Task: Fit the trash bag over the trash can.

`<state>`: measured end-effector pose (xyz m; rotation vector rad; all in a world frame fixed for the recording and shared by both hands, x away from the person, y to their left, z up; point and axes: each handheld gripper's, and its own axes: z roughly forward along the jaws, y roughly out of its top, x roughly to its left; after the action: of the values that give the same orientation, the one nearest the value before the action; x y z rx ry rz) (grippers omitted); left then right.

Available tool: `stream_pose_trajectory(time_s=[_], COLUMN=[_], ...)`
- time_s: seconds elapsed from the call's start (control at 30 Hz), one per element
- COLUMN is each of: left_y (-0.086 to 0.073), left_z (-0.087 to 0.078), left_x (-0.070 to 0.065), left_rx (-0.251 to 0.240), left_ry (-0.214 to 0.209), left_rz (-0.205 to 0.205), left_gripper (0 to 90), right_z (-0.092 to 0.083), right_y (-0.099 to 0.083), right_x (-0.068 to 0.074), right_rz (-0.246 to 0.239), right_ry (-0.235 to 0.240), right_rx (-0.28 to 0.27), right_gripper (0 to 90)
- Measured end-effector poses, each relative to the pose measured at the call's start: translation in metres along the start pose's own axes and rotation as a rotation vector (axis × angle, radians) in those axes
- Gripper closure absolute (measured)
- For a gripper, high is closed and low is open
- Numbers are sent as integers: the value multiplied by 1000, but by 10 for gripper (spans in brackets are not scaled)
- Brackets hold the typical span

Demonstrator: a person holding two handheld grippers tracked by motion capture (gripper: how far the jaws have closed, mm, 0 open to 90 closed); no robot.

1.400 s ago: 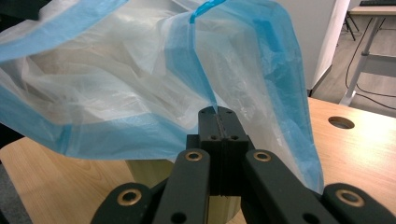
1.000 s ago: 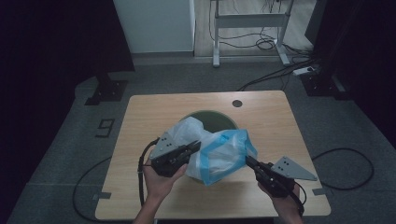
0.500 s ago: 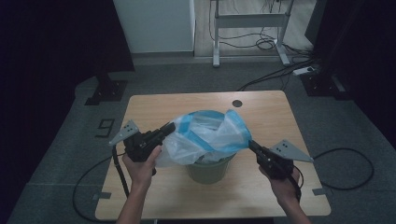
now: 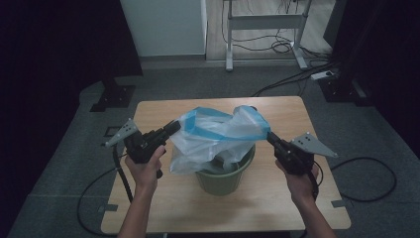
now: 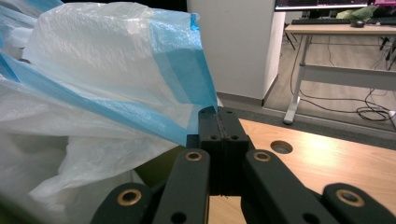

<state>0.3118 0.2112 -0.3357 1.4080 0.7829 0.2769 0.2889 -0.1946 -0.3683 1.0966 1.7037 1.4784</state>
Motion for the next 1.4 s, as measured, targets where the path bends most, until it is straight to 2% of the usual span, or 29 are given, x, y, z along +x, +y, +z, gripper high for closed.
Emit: stream_pose_trajectory(time_s=[0.07,0.17,0.27,0.33,0.4,0.5,0.6,0.73,0.83,1.0,1.1,1.13,1.23,1.27,1.3,1.33,1.37,1.4], left_y=[-12,-27,-42,-51,-60,-72,-80,-92,-99,-110,-112,-111,-102,-94,-86,-80,-66,-60], left_z=[-10,-19,-28,-34,-39,-45,-51,-57,-56,-46,-43,-44,-47,-50,-51,-51,-50,-50], left_x=[-5,-10,-13,-13,-13,-11,-6,1,7,13,13,12,9,6,4,2,-5,-8], left_rx=[3,23,58,75,86,99,135,166,179,223,220,213,184,179,185,193,211,216], left_ry=[-32,-58,-82,-93,-98,-93,-92,-94,-76,-46,-36,-26,-17,-18,-21,-26,-30,-29], left_rz=[4,6,17,16,10,5,9,-6,-27,-34,-42,-35,-21,-14,-5,6,38,58], left_gripper=[887,887,882,881,881,883,887,893,896,897,884,852,636,636,499,463,432,414], right_z=[-8,-18,-27,-31,-36,-40,-40,-40,-34,-21,-17,-16,-16,-16,-18,-18,-18,-18], right_y=[-7,-22,-41,-54,-65,-75,-83,-90,-93,-95,-94,-94,-93,-91,-88,-87,-86,-85], right_x=[2,5,6,6,8,13,18,22,23,16,15,15,15,15,16,16,17,19], right_rz=[2,7,38,72,85,81,76,61,60,77,74,72,66,59,45,40,32,23], right_ry=[15,38,74,105,126,146,164,176,174,147,138,134,126,121,122,123,121,118], right_rx=[-7,3,25,45,53,66,91,109,130,161,165,167,164,161,155,154,153,151], right_gripper=[889,889,890,889,890,890,890,890,890,890,890,890,890,889,890,890,889,890])
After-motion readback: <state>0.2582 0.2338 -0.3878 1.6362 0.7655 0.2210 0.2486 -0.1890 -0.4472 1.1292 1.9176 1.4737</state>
